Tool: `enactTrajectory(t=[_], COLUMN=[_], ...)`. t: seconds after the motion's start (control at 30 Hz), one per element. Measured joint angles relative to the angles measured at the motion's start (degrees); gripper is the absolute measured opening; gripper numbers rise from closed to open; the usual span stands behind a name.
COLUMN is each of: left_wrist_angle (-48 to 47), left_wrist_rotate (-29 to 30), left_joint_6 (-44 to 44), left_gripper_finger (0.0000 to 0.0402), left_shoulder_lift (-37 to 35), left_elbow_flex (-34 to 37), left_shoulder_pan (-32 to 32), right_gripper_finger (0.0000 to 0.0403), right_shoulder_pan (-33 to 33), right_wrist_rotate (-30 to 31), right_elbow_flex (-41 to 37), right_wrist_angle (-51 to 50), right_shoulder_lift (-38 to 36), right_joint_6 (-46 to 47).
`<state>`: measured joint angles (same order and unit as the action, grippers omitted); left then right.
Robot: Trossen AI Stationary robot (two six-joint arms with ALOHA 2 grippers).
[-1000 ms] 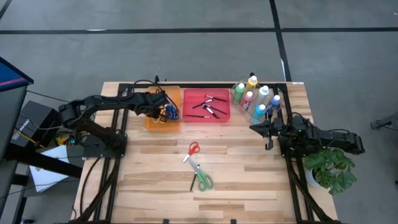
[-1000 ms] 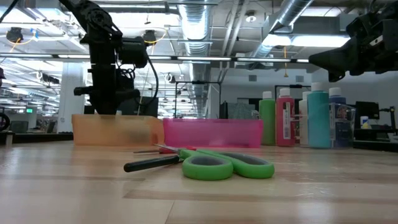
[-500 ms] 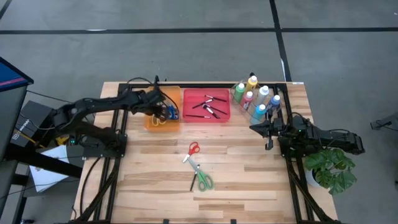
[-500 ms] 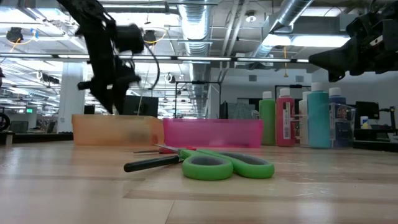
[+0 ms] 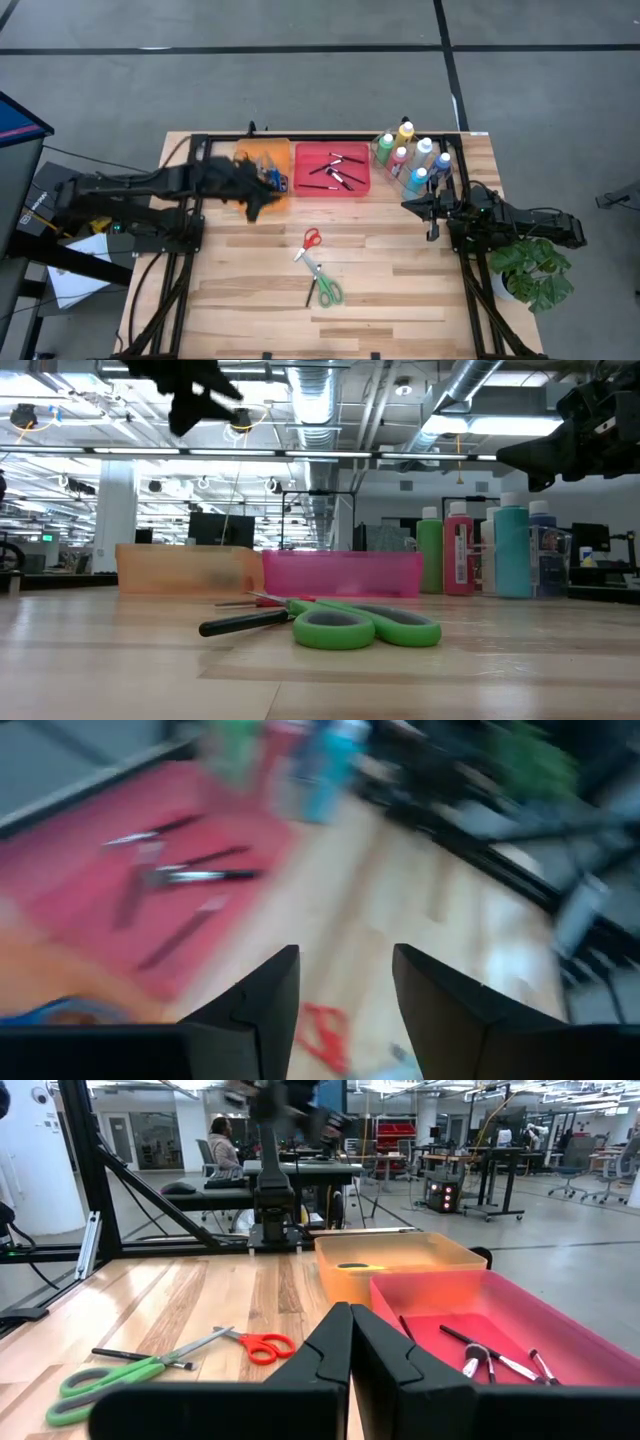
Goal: Pick & Place Paint Supplies
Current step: Put the orange scissors into the orange bin
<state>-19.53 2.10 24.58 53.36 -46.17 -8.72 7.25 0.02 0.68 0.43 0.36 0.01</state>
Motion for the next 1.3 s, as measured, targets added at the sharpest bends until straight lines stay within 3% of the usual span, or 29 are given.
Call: enactTrajectory(t=[0.23,0.4,0.57,0.67,0.87,1.1,1.3], left_wrist_angle=[9.6,13.1,13.6,12.6,5.0,-1.0,-1.7], left_wrist_rotate=[7.9,16.0,17.4,13.8,12.8,12.8,14.8], left_joint_6=[-5.7,-6.0,-1.5,0.2,-0.6,-5.3,-5.0], left_gripper_finger=[0.0154,0.0168,0.0191,0.0204,0.0211,0.0208,0.0207], left_shoulder_lift=[8.4,19.6,29.4,33.6,40.1,45.4,46.3], left_elbow_flex=[0.0,0.0,0.0,-1.1,-10.2,-21.7,-23.8], left_shoulder_pan=[18.2,24.0,23.3,21.3,17.4,15.6,15.0], right_gripper_finger=[0.0000,0.0000,0.0000,0.0000,0.0000,0.0000,0.0000], right_shoulder_pan=[0.0,0.0,0.0,0.0,0.0,0.0,0.0], right_wrist_rotate=[0.0,0.0,0.0,0.0,0.0,0.0,0.0], right_elbow_flex=[0.0,0.0,0.0,0.0,0.0,0.0,0.0], right_wrist_angle=[0.0,0.0,0.0,0.0,0.0,0.0,0.0], right_shoulder_lift=[0.0,0.0,0.0,0.0,0.0,0.0,0.0], right_joint_6=[0.0,0.0,0.0,0.0,0.0,0.0,0.0])
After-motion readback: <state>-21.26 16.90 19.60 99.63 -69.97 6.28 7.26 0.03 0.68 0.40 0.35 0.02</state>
